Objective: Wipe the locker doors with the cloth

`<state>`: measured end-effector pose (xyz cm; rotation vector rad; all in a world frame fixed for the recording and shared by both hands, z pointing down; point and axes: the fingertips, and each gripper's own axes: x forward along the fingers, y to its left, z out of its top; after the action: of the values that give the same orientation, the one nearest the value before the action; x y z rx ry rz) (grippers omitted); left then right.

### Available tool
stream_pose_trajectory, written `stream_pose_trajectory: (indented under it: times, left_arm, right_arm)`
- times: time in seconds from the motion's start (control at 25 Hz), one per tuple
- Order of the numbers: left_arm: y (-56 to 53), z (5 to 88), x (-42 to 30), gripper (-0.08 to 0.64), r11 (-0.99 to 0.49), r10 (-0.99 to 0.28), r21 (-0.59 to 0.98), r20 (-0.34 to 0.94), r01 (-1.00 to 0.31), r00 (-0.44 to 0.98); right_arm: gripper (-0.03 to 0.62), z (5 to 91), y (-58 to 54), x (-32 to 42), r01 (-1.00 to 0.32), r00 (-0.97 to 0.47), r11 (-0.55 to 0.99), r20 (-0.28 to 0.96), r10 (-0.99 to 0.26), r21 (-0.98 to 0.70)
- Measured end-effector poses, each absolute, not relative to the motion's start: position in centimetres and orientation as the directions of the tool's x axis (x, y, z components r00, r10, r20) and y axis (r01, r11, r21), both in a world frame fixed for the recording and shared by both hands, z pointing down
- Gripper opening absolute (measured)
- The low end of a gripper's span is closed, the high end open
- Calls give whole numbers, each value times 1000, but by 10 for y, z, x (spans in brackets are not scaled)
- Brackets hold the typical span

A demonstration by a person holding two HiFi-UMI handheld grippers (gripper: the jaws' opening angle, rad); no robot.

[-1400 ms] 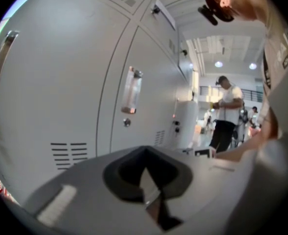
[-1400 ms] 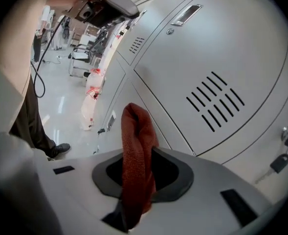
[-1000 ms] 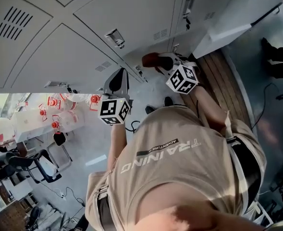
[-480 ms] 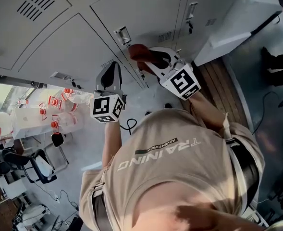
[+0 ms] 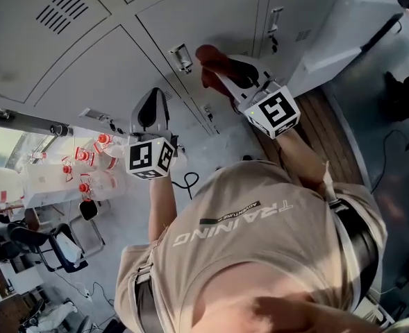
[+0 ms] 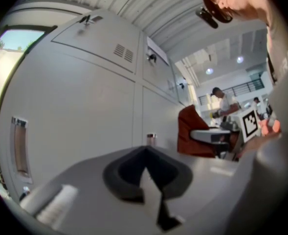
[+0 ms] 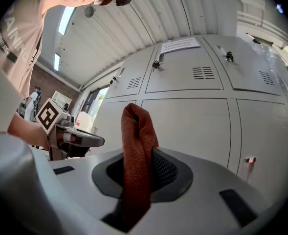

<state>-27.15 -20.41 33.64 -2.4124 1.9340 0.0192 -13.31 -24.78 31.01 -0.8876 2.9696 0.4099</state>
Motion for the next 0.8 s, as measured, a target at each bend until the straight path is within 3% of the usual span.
stream_pose_trajectory:
  times: [0.8]
  left_arm:
    - [-203, 367, -289, 6, -146, -989, 11, 22, -989, 146]
  right_arm:
    - [66, 338, -256, -129, -488, -871, 851, -54, -488, 196]
